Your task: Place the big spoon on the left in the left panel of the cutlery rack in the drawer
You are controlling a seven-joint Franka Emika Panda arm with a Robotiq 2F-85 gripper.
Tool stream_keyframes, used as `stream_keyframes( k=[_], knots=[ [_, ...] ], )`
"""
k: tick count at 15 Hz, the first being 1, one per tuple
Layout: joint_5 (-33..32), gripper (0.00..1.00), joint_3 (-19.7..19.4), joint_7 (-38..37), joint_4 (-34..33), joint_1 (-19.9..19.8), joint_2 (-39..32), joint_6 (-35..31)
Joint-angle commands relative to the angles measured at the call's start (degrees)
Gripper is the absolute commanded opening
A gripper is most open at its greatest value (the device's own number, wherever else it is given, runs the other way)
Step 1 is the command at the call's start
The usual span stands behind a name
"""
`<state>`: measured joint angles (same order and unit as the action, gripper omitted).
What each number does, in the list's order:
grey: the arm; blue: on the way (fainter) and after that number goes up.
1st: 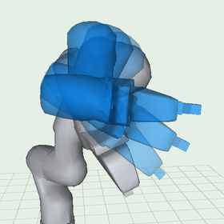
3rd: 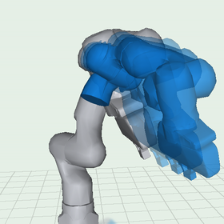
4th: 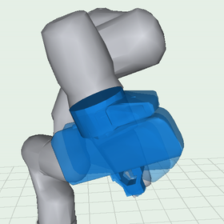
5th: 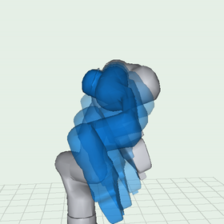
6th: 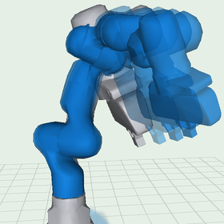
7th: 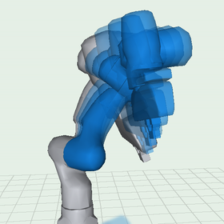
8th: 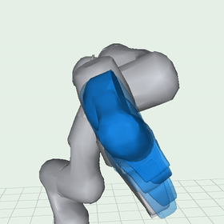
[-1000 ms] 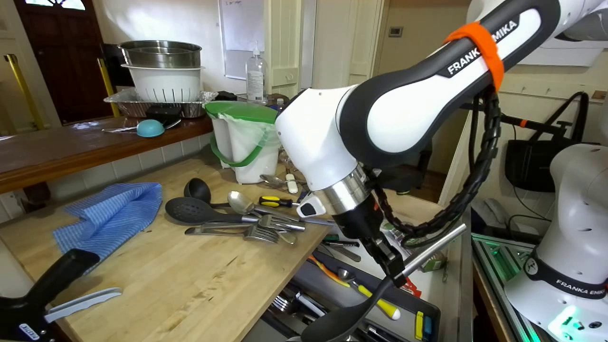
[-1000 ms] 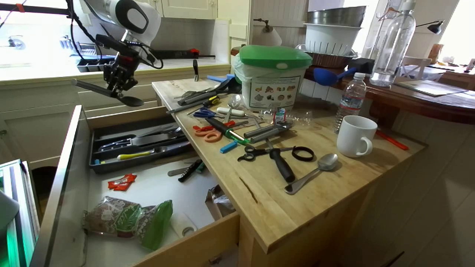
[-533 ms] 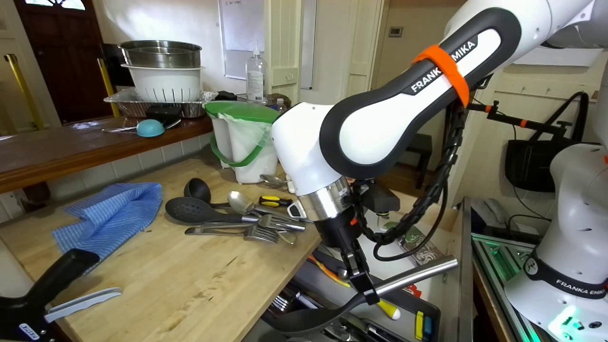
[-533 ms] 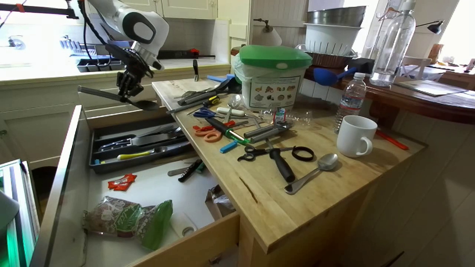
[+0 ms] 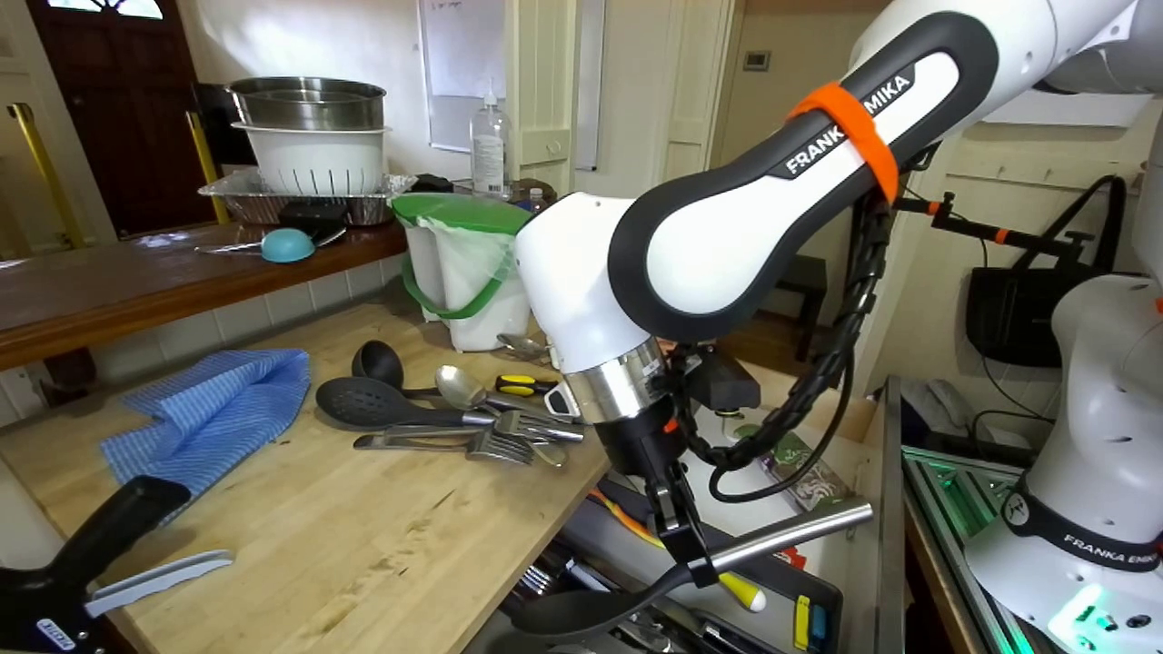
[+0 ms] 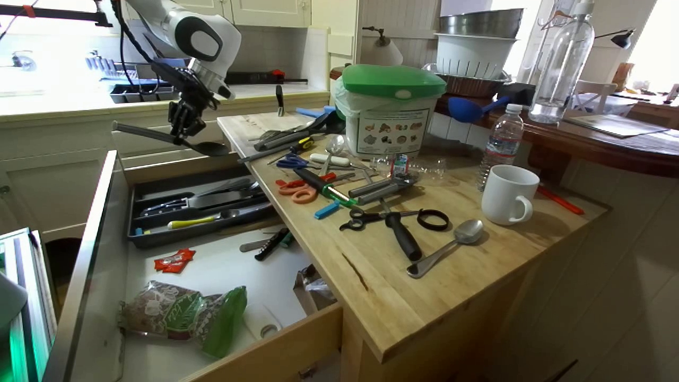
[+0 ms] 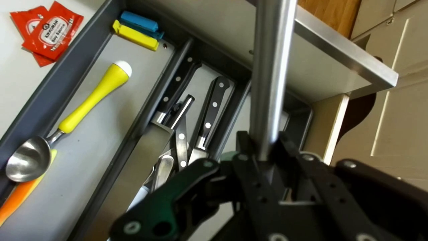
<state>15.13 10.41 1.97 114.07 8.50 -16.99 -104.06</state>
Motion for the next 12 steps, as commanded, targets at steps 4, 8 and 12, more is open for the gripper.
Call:
stream_keyframes(
  k=[4,8,12],
  knots=[
    [-0.2,0.06,-0.6,-6.6,-0.5,1.5,-3.0,-1.2],
    [-3.6,0.06,-1.2,-12.2,-3.6,3.5,-7.9,-2.5],
    [-14.4,0.06,-3.3,-22.3,-12.1,8.1,-15.0,0.4]
  ],
)
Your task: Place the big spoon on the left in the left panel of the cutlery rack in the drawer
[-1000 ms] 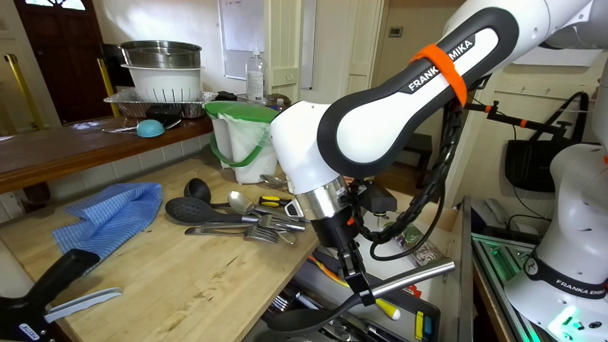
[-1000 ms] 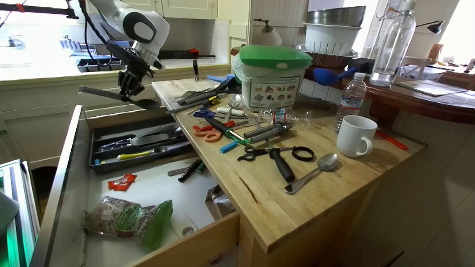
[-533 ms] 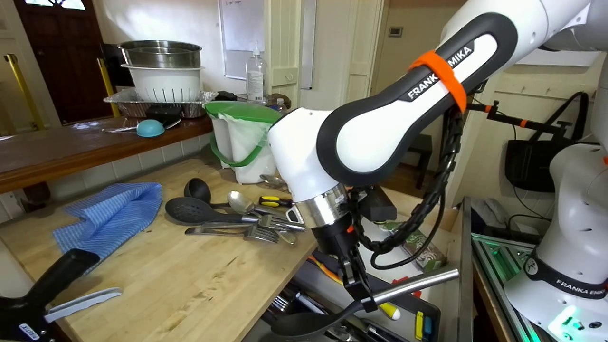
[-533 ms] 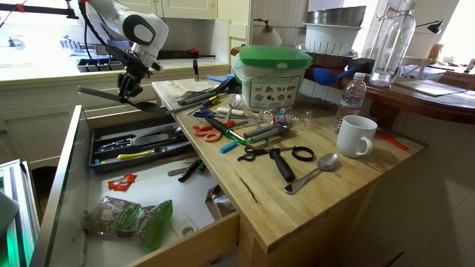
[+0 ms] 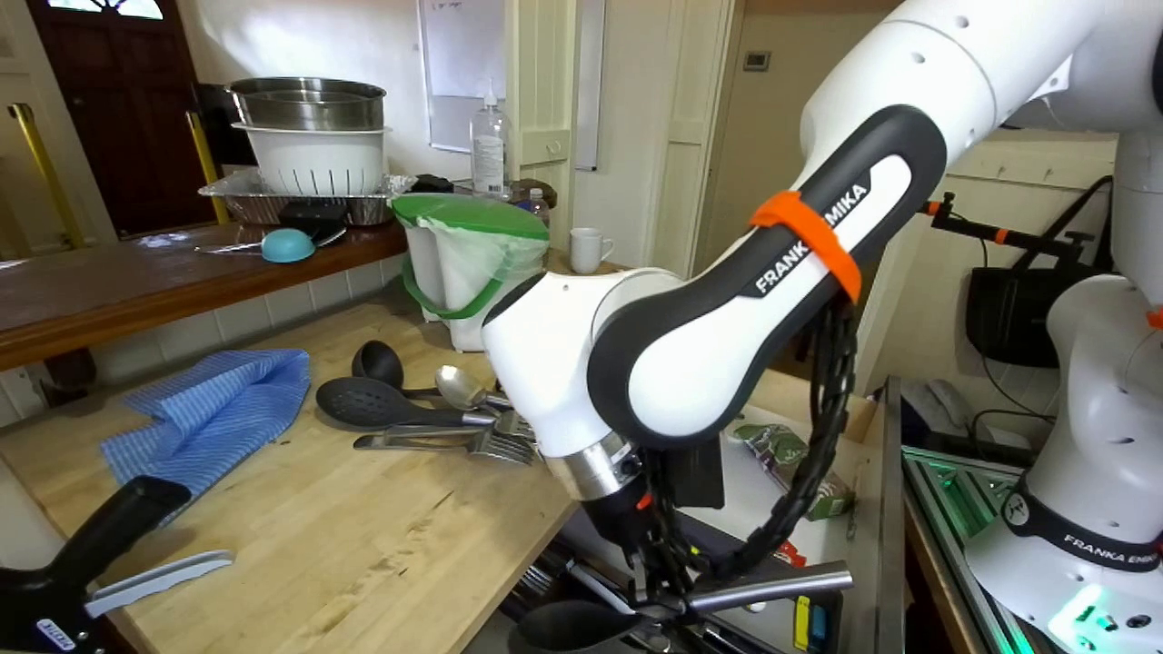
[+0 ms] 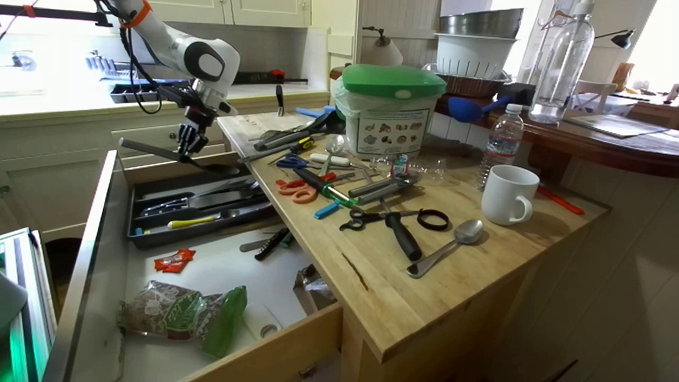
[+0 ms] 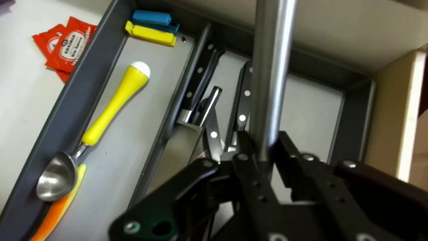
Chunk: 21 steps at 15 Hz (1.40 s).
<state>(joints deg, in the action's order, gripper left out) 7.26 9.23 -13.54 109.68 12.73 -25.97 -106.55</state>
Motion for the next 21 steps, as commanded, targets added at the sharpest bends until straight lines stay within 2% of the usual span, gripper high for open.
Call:
stream_keyframes(
  k=[1,4,6,7,10,11,16,18,21],
  knots=[
    [-8.9,0.06,-2.6,-8.0,-10.5,4.9,-8.2,4.2],
    [-13.5,0.06,-3.5,-9.0,-19.4,7.6,-14.6,8.0],
    [-13.3,0.06,-2.9,-6.6,-23.1,7.8,-16.8,9.0],
    [-12.1,0.22,-2.9,-7.4,-17.2,7.0,-13.3,5.6],
    [-12.2,0.22,-2.9,-7.3,-21.2,7.8,-16.1,6.6],
    [-12.1,0.06,-2.8,-7.5,-19.5,7.8,-14.9,5.2],
    [-12.2,0.06,-2.0,-13.2,-8.7,10.9,-8.4,-2.6],
    [-12.5,0.06,-2.2,-19.4,-4.8,13.1,-6.2,-4.2],
    [-15.0,0.06,-3.5,-28.8,-4.1,16.3,-6.2,-5.0]
  ],
)
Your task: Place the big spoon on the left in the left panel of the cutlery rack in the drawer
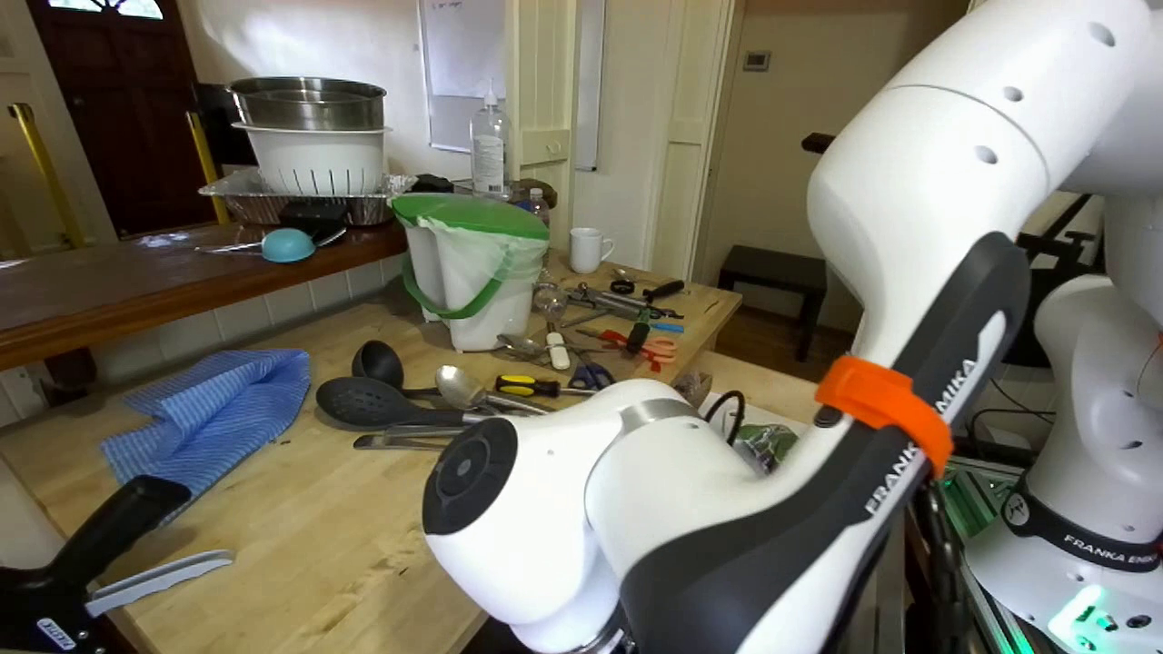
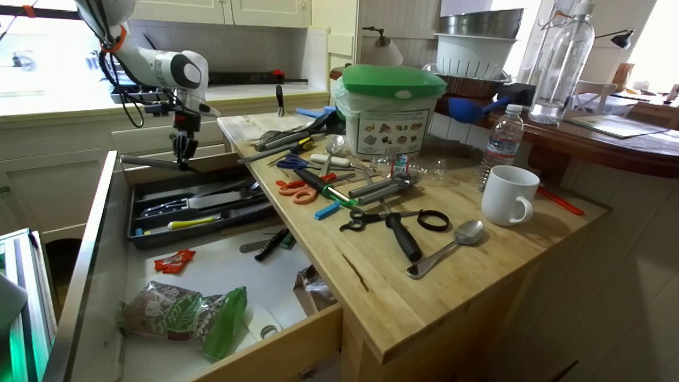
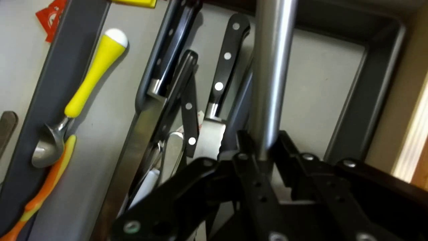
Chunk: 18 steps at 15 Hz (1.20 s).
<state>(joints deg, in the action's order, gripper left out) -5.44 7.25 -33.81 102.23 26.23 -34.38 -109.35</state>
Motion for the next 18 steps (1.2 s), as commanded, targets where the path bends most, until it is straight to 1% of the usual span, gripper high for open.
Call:
stream_keyframes(
  k=[1,3,5,7,11,13,14,15,16,18],
  knots=[
    [-3.3,0.06,-2.0,-11.8,3.2,3.5,2.1,-2.1],
    [-5.7,0.06,-2.5,-17.1,3.0,4.3,2.3,-1.4],
    [-7.8,0.06,-2.7,-20.2,2.9,4.1,2.3,-0.6],
    [-10.1,0.06,-2.6,-16.3,1.8,2.3,1.3,-0.8],
    [-15.4,0.06,-3.4,-11.3,1.6,0.4,1.4,-1.6],
    [-16.3,0.06,-2.9,-6.5,-0.7,-0.9,-0.4,-0.8],
    [-15.6,0.06,-2.1,-2.6,-2.0,-1.6,-1.5,0.0],
    [-15.0,0.06,-3.0,-7.2,0.3,-0.7,0.5,-0.4],
    [-15.0,0.22,-3.1,-6.5,-0.1,-0.9,0.1,-0.4],
    [-14.9,0.22,-3.1,-6.6,-0.1,-1.0,0.1,-0.4]
  ],
)
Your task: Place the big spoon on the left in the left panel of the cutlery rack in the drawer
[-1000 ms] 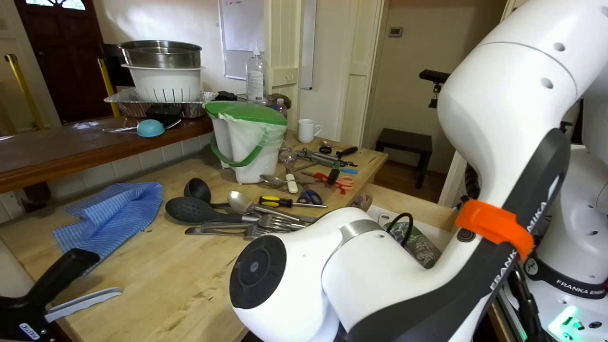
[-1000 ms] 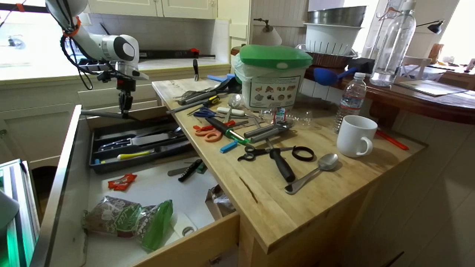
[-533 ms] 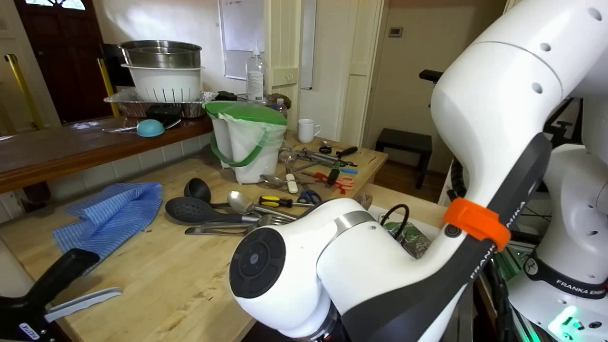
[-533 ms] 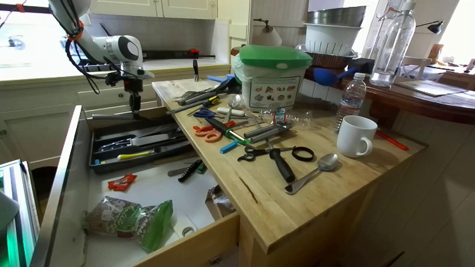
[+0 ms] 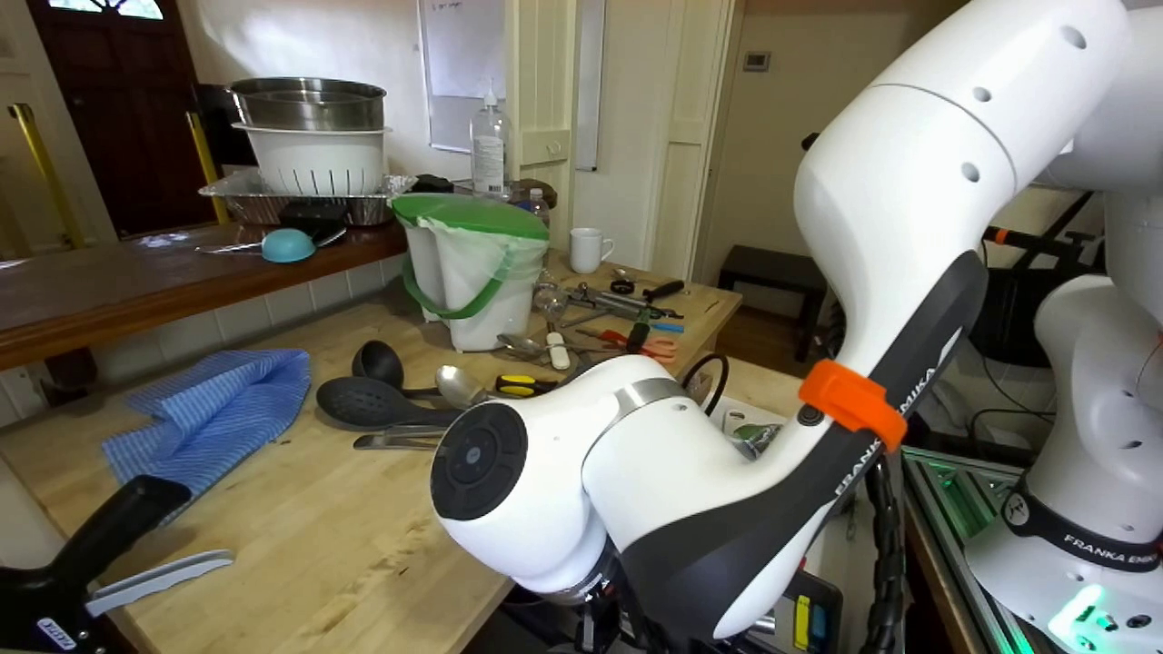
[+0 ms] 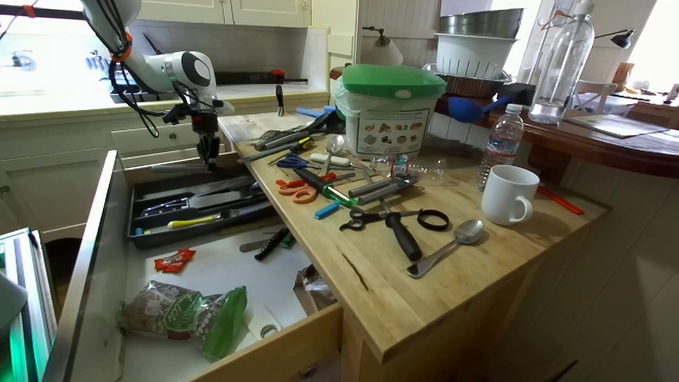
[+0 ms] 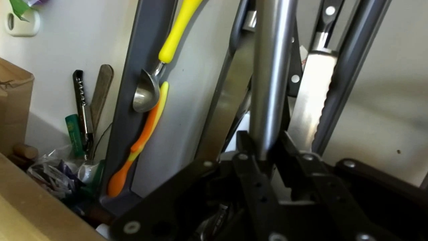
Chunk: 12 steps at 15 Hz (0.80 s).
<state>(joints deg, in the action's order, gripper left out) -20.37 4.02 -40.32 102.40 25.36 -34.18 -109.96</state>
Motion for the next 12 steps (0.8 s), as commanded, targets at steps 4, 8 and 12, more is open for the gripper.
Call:
stream_keyframes(
  k=[4,8,12],
  knots=[
    [-0.8,0.06,-0.8,-7.3,-5.8,2.6,-4.1,2.3],
    [-0.2,0.06,-0.2,-13.3,-8.3,4.8,-6.8,1.3],
    [-0.4,0.06,-0.4,-21.9,-8.1,8.1,-7.8,2.1]
  ],
)
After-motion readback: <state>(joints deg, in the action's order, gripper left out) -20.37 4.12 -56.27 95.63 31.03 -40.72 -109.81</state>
